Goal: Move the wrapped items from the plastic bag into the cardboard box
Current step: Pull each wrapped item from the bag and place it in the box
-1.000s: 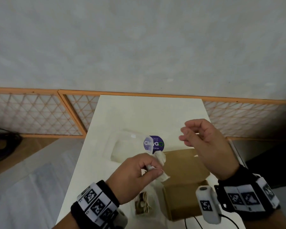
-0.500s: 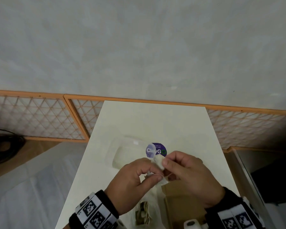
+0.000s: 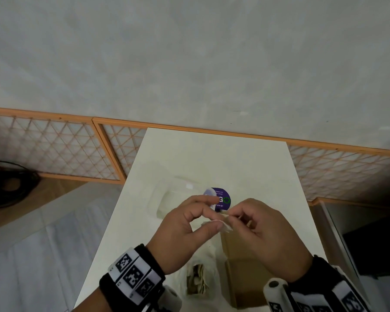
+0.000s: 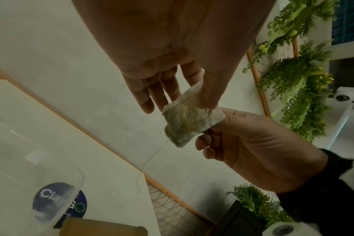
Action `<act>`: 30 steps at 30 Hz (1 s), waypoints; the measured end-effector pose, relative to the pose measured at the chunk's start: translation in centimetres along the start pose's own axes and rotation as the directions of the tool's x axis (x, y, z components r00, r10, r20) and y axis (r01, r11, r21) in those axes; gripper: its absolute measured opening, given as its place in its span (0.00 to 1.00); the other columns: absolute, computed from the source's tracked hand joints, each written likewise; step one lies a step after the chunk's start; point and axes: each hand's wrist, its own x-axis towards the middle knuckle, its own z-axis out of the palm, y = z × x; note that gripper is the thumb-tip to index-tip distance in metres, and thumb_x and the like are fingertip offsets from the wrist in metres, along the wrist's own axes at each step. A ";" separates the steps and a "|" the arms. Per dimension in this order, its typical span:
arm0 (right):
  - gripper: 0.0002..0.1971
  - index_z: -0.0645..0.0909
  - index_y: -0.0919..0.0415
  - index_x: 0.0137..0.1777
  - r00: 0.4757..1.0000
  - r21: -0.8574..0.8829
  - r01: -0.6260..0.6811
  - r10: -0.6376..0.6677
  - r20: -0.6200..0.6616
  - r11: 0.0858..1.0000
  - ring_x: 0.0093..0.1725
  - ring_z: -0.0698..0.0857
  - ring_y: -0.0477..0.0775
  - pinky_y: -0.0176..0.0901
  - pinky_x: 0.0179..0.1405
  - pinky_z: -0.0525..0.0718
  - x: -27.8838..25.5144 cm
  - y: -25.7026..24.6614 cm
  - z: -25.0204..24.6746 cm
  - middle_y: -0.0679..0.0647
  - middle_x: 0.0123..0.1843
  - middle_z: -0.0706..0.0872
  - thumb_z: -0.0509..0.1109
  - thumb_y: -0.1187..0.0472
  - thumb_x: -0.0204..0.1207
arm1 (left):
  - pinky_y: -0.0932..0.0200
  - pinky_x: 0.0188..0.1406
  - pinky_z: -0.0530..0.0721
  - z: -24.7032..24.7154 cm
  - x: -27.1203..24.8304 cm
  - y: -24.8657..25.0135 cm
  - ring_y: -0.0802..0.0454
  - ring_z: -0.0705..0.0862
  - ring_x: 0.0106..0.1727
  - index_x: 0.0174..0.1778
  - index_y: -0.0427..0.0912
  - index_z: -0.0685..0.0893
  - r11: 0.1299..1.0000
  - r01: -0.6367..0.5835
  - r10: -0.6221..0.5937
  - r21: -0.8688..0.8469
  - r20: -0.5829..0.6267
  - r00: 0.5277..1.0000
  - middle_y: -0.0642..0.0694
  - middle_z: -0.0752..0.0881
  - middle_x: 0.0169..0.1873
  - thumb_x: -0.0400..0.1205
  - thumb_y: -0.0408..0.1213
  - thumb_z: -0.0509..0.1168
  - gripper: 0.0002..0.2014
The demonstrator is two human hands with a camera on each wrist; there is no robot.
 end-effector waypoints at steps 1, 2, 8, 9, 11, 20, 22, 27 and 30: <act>0.08 0.84 0.44 0.51 1.000 0.033 -0.010 0.010 -0.003 0.999 0.46 0.86 0.50 0.34 0.40 0.83 0.0 -0.2 0.2 0.40 0.44 0.86 0.66 0.44 0.85 | 0.54 0.74 0.79 0.1 0.2 -0.1 0.58 0.84 0.72 0.48 0.48 0.94 0.999 -0.003 0.003 -0.035 0.008 1.000 0.57 0.88 0.65 0.82 0.36 0.76 0.03; 0.07 0.84 0.45 0.50 1.000 0.072 -0.019 0.019 -0.004 0.997 0.44 0.86 0.51 0.39 0.38 0.84 0.1 -0.4 0.4 0.42 0.42 0.86 0.67 0.46 0.85 | 0.53 0.72 0.82 0.2 0.3 -0.2 0.56 0.86 0.69 0.48 0.45 0.94 0.997 0.001 0.000 -0.073 0.010 1.000 0.54 0.90 0.62 0.83 0.33 0.75 0.03; 0.06 0.86 0.55 0.49 0.997 0.280 -0.074 0.075 0.005 0.957 0.33 0.82 0.58 0.53 0.34 0.83 0.2 -1.5 0.6 0.54 0.34 0.86 0.70 0.60 0.87 | 0.59 0.44 0.87 0.6 1.1 -0.6 0.50 0.90 0.42 0.51 0.31 0.88 0.931 0.071 -0.089 -0.358 -0.034 0.995 0.42 0.93 0.42 0.83 0.24 0.72 0.03; 0.06 0.87 0.56 0.49 0.997 0.298 -0.082 0.081 0.016 0.951 0.35 0.84 0.61 0.58 0.36 0.84 0.2 -1.6 0.7 0.56 0.35 0.87 0.70 0.60 0.87 | 0.62 0.41 0.86 0.7 1.1 -0.6 0.53 0.89 0.39 0.54 0.29 0.86 0.921 0.077 -0.102 -0.381 -0.048 0.994 0.45 0.92 0.39 0.83 0.22 0.71 0.05; 0.06 0.88 0.58 0.52 0.995 0.327 -0.100 0.094 0.035 0.940 0.38 0.86 0.63 0.62 0.40 0.86 0.2 -1.6 0.9 0.56 0.37 0.88 0.69 0.60 0.88 | 0.66 0.40 0.84 0.7 1.3 -0.7 0.57 0.88 0.39 0.63 0.29 0.84 0.906 0.106 -0.143 -0.410 -0.060 0.988 0.48 0.89 0.38 0.83 0.21 0.70 0.13; 0.06 0.87 0.49 0.59 0.881 0.080 -0.387 0.343 0.326 0.919 0.50 0.87 0.46 0.53 0.57 0.89 -1.2 5.7 8.1 0.45 0.51 0.90 0.71 0.57 0.85 | 0.64 0.42 0.84 -2.1 -0.7 -3.1 0.54 0.86 0.44 0.50 0.40 0.92 0.947 0.208 -0.236 -0.244 -0.095 0.967 0.46 0.91 0.44 0.84 0.29 0.72 0.04; 0.06 0.88 0.45 0.56 0.852 -0.133 -0.262 0.294 0.433 0.956 0.48 0.84 0.44 0.50 0.55 0.88 -1.8 6.9 10.6 0.43 0.49 0.86 0.71 0.54 0.84 | 0.62 0.40 0.84 -2.7 -1.5 -3.7 0.50 0.84 0.41 0.48 0.44 0.93 0.946 0.222 -0.253 -0.237 -0.106 0.962 0.47 0.91 0.42 0.83 0.30 0.73 0.05; 0.15 0.86 0.49 0.62 0.754 -0.369 -0.065 0.288 0.591 0.927 0.54 0.81 0.51 0.45 0.53 0.81 -2.9 7.5 14.8 0.47 0.53 0.79 0.65 0.42 0.85 | 0.64 0.39 0.84 -3.8 -3.0 -5.0 0.54 0.86 0.41 0.49 0.40 0.91 0.932 0.252 -0.294 -0.259 -0.141 0.945 0.50 0.91 0.40 0.84 0.27 0.72 0.05; 0.20 0.84 0.49 0.61 0.765 -0.443 0.022 0.270 0.585 0.896 0.54 0.82 0.54 0.48 0.54 0.85 -3.0 8.0 16.6 0.50 0.56 0.82 0.65 0.36 0.81 | 0.67 0.36 0.82 -4.0 -3.6 -5.3 0.60 0.86 0.37 0.49 0.35 0.89 0.921 0.286 -0.332 -0.264 -0.146 0.932 0.54 0.90 0.36 0.83 0.25 0.71 0.03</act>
